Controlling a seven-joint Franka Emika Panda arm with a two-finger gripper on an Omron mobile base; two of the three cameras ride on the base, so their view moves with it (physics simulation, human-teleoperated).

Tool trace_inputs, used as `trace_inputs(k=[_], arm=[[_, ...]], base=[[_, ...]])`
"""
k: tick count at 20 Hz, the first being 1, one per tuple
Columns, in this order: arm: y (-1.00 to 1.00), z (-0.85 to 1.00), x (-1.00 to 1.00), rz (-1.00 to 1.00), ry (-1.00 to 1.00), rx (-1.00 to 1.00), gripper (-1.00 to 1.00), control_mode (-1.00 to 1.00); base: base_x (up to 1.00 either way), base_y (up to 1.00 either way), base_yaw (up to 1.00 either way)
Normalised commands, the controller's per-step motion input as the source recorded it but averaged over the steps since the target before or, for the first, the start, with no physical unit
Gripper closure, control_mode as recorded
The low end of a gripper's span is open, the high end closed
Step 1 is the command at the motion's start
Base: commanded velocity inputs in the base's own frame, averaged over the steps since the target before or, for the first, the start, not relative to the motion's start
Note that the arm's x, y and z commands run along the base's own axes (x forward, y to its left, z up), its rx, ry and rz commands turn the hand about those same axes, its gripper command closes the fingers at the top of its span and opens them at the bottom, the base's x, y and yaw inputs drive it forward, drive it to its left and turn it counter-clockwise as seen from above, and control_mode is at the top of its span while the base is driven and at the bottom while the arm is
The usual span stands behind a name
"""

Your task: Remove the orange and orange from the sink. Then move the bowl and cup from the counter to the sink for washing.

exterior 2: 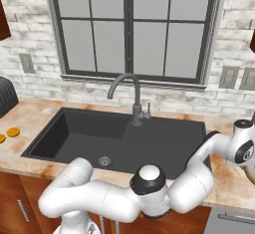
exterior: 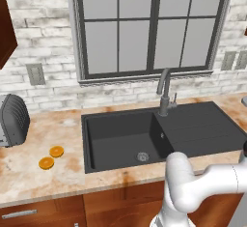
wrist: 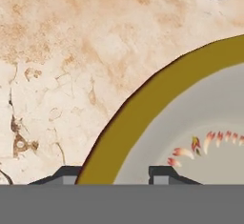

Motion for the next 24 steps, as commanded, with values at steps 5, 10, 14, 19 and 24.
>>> trace_inputs(k=[5, 10, 14, 19, 24], arm=[[-0.11, 0.0, 0.01, 0.02, 0.0, 0.04, 1.0, -1.0], [0.02, 0.0, -0.17, 0.11, 0.0, 0.08, 1.0, -1.0], [0.18, 0.0, -0.24, 0.2, -0.02, 0.03, 1.0, -1.0], [0.33, 0.0, -0.19, 0.26, -0.13, 0.0, 1.0, -1.0], [0.43, 0.0, -0.17, 0.24, -0.2, 0.0, 1.0, -1.0]], base=[[0.0, 0.0, 0.0], [0.0, 0.0, 0.0], [0.0, 0.0, 0.0], [0.0, 0.0, 0.0], [0.0, 0.0, 0.0]])
